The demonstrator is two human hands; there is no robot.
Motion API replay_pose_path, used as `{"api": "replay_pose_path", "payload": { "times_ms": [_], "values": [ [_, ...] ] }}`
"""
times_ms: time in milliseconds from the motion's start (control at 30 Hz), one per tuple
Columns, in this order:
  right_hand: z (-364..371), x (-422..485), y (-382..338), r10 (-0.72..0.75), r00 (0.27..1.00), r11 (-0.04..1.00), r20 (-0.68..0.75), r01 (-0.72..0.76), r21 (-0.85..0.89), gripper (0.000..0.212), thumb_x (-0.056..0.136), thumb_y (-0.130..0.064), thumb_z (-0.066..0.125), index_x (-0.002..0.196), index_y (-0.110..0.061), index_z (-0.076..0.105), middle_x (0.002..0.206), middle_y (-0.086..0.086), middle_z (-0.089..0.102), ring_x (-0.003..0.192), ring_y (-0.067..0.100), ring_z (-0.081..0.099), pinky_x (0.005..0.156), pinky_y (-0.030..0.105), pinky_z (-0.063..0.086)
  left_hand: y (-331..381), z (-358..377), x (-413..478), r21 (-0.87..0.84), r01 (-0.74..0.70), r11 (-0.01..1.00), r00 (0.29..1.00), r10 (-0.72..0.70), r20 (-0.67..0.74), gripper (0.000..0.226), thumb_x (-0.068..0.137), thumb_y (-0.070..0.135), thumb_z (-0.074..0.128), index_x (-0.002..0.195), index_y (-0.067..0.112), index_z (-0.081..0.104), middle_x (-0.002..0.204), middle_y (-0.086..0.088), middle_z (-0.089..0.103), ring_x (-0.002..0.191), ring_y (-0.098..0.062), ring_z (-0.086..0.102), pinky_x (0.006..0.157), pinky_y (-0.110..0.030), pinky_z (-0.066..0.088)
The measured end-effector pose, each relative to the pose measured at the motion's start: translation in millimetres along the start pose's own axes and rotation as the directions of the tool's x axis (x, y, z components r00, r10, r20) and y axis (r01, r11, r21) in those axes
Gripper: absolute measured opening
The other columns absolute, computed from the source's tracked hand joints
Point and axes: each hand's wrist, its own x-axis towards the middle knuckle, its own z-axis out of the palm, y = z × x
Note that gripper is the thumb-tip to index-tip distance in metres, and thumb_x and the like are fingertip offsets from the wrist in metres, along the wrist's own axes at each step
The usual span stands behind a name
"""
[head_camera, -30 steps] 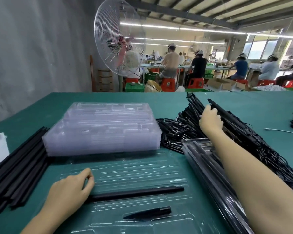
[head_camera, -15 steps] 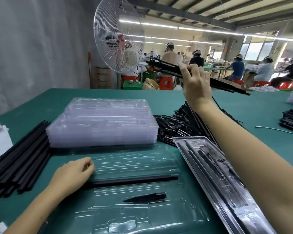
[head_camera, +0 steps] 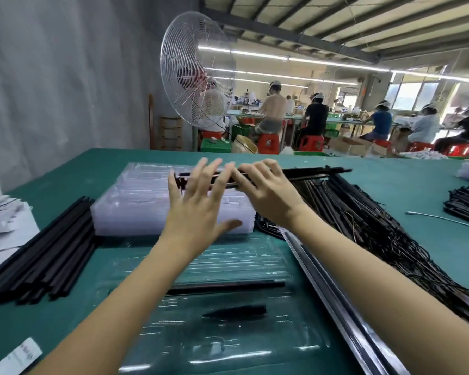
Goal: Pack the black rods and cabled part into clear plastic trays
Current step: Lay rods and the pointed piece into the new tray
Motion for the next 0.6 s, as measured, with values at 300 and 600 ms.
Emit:
{"api": "replay_pose_path", "payload": {
  "times_ms": [300,600],
  "values": [
    [-31.5,2.7,-24.2,0.256,0.963,0.942,0.079,-0.268,0.204,0.060,0.069,-0.009,0.080,0.114,-0.005,0.042,0.102,0.020,0.066,0.086,0.033,0.066,0.076,0.040,0.056,-20.0,-25.6,21.2,0.338,-0.052,0.940,0.991,0.089,-0.095,0.044,0.068,0.051,0.077,0.078,0.009,0.065,0.070,-0.008,0.061,0.064,-0.027,0.059,0.061,-0.033,0.046],
    [-86.0,-6.8,-18.8,0.508,0.473,0.811,0.720,-0.544,-0.216,0.030,0.087,-0.029,0.052,0.065,-0.013,0.040,0.075,0.003,0.058,0.060,0.021,0.052,0.051,0.026,0.035,-38.2,-37.8,9.5,0.131,0.124,0.984,0.990,-0.112,-0.090,0.059,0.086,0.058,0.038,0.098,0.005,0.061,0.086,-0.014,0.062,0.080,-0.033,0.059,0.066,-0.041,0.040]
  ]
}}
